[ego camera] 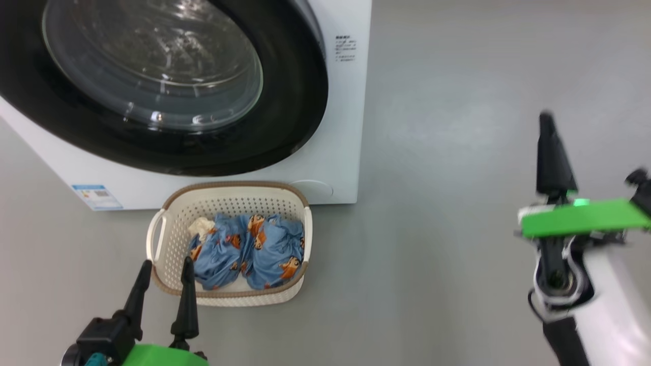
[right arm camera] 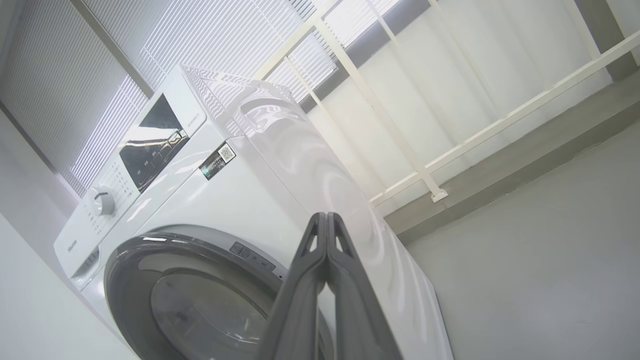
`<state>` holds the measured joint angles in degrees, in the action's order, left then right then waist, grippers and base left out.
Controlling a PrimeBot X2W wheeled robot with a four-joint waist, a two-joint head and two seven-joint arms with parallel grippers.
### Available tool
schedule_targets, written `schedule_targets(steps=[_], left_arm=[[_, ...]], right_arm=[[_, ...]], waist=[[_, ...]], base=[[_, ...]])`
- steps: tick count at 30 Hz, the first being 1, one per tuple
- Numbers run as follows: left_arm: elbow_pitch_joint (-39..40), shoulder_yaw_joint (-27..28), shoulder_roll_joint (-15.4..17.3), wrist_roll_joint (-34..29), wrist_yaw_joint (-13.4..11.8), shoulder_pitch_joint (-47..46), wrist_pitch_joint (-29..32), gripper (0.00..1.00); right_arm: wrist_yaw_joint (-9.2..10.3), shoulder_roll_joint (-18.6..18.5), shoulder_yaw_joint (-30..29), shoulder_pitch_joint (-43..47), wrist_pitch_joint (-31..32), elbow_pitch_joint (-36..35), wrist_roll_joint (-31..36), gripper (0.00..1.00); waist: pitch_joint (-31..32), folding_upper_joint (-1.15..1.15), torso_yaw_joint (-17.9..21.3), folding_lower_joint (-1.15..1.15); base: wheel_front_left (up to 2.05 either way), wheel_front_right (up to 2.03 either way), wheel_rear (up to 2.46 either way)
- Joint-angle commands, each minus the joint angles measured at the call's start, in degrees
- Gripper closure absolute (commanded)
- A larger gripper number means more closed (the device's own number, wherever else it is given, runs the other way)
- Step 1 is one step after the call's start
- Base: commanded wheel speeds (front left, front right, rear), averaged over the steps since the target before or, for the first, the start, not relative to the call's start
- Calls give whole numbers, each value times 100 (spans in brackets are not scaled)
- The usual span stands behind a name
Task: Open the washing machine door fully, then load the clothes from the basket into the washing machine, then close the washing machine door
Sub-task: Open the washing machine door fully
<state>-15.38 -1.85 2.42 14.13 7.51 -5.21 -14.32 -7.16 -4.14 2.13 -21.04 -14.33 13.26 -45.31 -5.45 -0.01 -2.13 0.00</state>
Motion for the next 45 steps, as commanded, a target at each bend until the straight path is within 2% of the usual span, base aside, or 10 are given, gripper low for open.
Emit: schedule_targets(steps=[1, 6, 10, 16, 21, 29, 38, 45], left_arm=[[133, 144, 47, 34, -6, -227, -68, 0], [167, 21, 46, 141, -62, -406, -68, 0], [268, -166, 46, 268, -143, -556, -68, 0], [423, -551, 46, 464, -265, -746, -68, 0], [493, -843, 46, 621, -365, -893, -68, 0], [566, -1231, 46, 763, -449, -1115, -68, 0], [668, -1559, 46, 899, -551, -1274, -68, 0], [711, -1724, 46, 1012, -594, -1393, -68, 0]], right_arm=[[-33, -71, 183, -317, -67, -172, -243, 100], [-33, -342, 395, -1053, -67, -178, -1601, 100], [-33, -747, 655, -1570, -67, -109, -2695, 100], [-33, -1342, 1214, -2270, 295, 64, -3792, 100], [-33, -1722, 1564, -2788, 1125, 211, -4295, 100], [-33, -2015, 1650, -3394, 2470, 445, -4780, 100], [-33, -2002, 1569, -4067, 3854, 1111, -5099, 100], [-33, -1913, 1498, -4564, 4320, 1465, -4989, 100]], waist=[[-124, 1, -109, 0], [-358, 1, -313, 0], [-552, 1, -514, 0], [-900, 1, -841, 0], [-1238, 1, -1125, 0], [-1639, 1, -1503, 0], [-2004, 1, -1757, 0], [-2270, 1, -1881, 0]], base=[[0, 0, 0], [0, 0, 0], [0, 0, 0], [0, 0, 0], [0, 0, 0], [0, 0, 0], [0, 0, 0], [0, 0, 0]])
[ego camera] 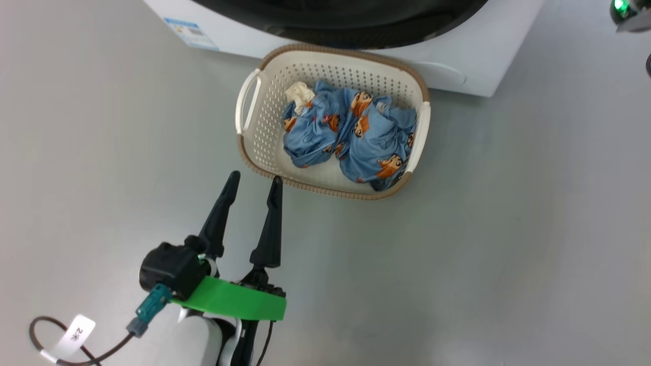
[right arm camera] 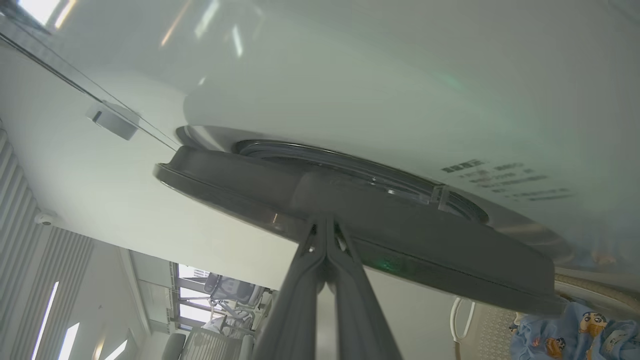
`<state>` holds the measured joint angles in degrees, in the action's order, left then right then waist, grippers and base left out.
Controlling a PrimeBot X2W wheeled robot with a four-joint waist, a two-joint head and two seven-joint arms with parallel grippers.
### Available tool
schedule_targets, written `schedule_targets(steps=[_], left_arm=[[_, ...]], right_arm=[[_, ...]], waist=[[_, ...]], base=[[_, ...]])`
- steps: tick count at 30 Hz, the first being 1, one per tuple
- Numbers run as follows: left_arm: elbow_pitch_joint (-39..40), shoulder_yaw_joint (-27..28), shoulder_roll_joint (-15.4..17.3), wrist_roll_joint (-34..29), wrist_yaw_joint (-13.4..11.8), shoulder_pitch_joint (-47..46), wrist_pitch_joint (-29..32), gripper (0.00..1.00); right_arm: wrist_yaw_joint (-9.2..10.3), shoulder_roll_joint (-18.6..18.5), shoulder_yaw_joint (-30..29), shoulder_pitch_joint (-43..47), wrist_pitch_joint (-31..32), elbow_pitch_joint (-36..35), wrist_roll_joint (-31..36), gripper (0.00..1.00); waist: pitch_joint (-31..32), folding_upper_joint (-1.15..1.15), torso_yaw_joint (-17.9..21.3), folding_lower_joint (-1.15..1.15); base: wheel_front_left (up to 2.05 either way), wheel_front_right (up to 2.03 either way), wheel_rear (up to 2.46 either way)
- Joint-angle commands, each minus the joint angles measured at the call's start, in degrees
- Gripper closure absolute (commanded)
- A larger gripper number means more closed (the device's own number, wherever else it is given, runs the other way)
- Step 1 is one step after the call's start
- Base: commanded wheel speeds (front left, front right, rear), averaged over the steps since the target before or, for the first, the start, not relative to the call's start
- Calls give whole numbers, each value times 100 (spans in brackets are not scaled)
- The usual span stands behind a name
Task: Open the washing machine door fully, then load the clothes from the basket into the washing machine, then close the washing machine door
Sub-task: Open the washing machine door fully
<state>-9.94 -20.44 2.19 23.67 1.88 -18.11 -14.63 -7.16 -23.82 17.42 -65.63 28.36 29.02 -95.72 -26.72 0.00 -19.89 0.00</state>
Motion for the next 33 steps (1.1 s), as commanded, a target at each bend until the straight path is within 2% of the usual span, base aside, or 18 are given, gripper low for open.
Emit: schedule_targets(steps=[1, 9, 18, 26, 33], left_arm=[[179, 111, 69, 73, -35, -127, -37, 0], [354, -71, 69, 188, -85, -372, -37, 0], [391, -177, 69, 274, -88, -481, -37, 0], [394, -193, 69, 314, -122, -513, -37, 0], [288, -123, 69, 216, -97, -447, -37, 0]], right_arm=[[-33, 63, -33, -165, 84, -88, 88, 100], [-33, 111, -55, -733, 74, -11, 450, 100], [-33, 173, 105, -1007, 140, 102, 651, 100], [-33, 211, 236, -986, 233, 87, 664, 100], [-33, 272, 396, -640, 362, -33, 616, 100]], waist=[[-183, 0, -124, 0], [-576, 0, -291, 0], [-742, 0, -407, 0], [-740, 0, -429, 0], [-482, 0, -324, 0]], base=[[0, 0, 0], [0, 0, 0], [0, 0, 0], [0, 0, 0], [0, 0, 0]])
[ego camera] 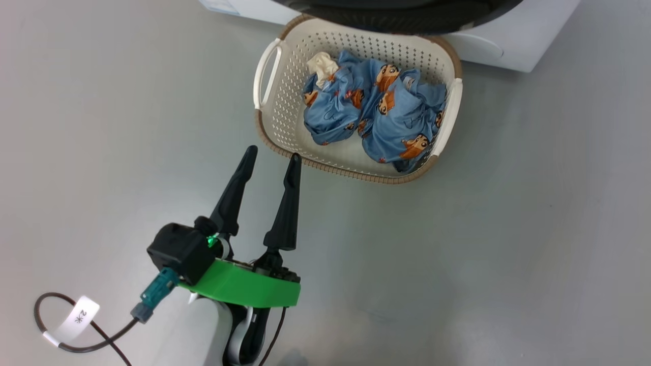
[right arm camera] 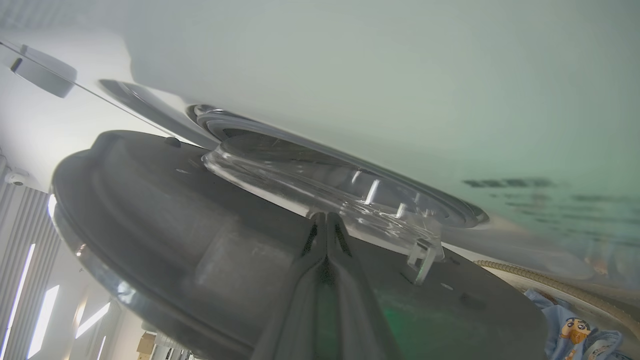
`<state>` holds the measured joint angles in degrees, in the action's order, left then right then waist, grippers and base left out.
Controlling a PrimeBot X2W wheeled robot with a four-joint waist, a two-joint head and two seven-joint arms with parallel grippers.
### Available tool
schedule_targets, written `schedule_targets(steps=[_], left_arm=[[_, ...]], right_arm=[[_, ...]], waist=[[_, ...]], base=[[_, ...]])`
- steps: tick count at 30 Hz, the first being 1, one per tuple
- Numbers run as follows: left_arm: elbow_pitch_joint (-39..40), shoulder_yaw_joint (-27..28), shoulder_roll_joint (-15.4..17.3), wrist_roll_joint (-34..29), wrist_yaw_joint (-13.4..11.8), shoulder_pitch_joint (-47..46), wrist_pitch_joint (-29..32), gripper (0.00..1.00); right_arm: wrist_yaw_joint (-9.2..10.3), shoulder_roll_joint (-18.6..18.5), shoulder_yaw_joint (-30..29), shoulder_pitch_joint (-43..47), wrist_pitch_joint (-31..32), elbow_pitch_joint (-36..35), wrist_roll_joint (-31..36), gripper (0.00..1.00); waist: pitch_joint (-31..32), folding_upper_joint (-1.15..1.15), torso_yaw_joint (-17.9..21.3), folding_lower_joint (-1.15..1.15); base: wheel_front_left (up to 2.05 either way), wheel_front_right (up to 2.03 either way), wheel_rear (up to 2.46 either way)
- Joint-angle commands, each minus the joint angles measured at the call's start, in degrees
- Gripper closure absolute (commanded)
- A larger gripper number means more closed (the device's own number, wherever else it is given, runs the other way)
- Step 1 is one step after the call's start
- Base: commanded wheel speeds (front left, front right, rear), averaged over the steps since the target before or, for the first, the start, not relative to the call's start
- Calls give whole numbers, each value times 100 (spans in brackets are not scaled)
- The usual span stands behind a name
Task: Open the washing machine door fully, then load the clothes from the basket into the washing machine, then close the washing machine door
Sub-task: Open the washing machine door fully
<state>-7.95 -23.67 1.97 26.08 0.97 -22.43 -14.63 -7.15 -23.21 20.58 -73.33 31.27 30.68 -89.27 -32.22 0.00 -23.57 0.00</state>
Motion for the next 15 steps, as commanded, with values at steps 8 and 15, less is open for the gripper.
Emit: schedule_targets(steps=[8, 15], left_arm=[[7, 297, 91, -152, 29, 136, -37, 0], [-70, 381, 91, -273, 73, 313, -37, 0]], right_arm=[[-34, 298, 223, 579, 162, -376, -81, 100], [-34, 378, 317, 955, 261, -464, -133, 100]], waist=[[390, 0, 162, 0], [691, 0, 249, 0]], base=[[0, 0, 0], [0, 0, 0]])
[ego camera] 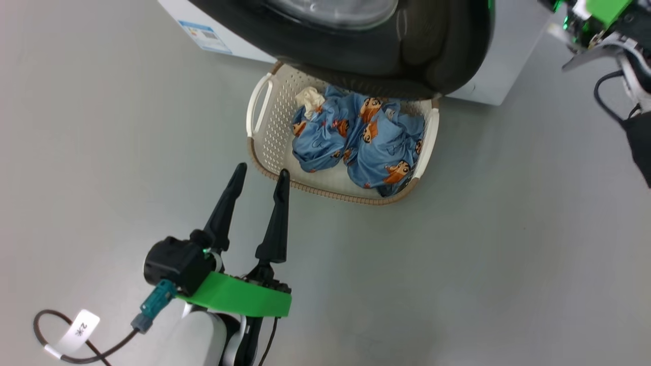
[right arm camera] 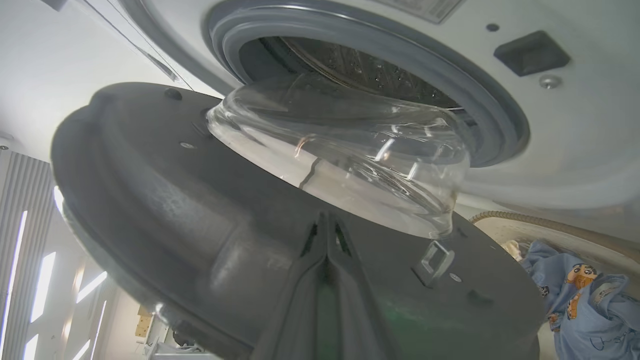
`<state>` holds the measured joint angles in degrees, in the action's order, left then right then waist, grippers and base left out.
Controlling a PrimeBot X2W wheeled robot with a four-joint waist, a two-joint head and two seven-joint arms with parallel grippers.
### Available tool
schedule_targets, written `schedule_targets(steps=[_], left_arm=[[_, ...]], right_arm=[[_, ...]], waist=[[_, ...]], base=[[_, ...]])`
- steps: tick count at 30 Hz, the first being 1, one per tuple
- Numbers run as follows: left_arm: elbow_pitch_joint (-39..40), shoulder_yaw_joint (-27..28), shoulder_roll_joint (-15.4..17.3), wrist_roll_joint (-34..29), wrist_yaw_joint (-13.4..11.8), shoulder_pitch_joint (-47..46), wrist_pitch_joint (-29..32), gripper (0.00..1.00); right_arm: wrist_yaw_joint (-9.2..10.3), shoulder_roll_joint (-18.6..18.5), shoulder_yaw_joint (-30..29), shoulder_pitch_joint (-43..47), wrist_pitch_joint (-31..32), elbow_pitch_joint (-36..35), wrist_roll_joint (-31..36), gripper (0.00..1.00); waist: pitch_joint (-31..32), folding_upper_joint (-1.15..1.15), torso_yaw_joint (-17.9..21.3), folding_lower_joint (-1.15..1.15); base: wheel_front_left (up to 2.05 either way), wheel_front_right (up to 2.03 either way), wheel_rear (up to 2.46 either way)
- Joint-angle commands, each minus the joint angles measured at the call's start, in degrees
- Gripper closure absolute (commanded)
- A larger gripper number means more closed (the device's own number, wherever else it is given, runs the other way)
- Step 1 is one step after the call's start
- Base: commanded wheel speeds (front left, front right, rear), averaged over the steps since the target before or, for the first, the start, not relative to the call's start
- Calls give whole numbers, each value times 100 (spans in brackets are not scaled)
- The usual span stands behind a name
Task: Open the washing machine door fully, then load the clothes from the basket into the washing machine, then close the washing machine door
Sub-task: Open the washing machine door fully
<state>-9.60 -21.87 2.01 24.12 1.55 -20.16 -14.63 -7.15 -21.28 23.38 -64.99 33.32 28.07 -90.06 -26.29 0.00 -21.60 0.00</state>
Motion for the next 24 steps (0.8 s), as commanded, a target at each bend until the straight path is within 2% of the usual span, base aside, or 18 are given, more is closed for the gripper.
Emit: schedule_targets(steps=[1, 20, 24], left_arm=[[88, 218, 87, -97, 23, 113, -37, 0], [-111, 475, 87, -526, 201, 554, -37, 0], [-187, 503, 87, -786, 219, 631, -37, 0]], right_arm=[[-34, 199, 56, 173, 74, -215, -56, 100], [-34, 500, 325, 1021, 380, -513, -102, 100], [-34, 598, 389, 1190, 453, -614, -113, 100]], waist=[[142, 0, 61, 0], [808, 0, 123, 0], [897, 0, 139, 0]], base=[[0, 0, 0], [0, 0, 0], [0, 0, 0]])
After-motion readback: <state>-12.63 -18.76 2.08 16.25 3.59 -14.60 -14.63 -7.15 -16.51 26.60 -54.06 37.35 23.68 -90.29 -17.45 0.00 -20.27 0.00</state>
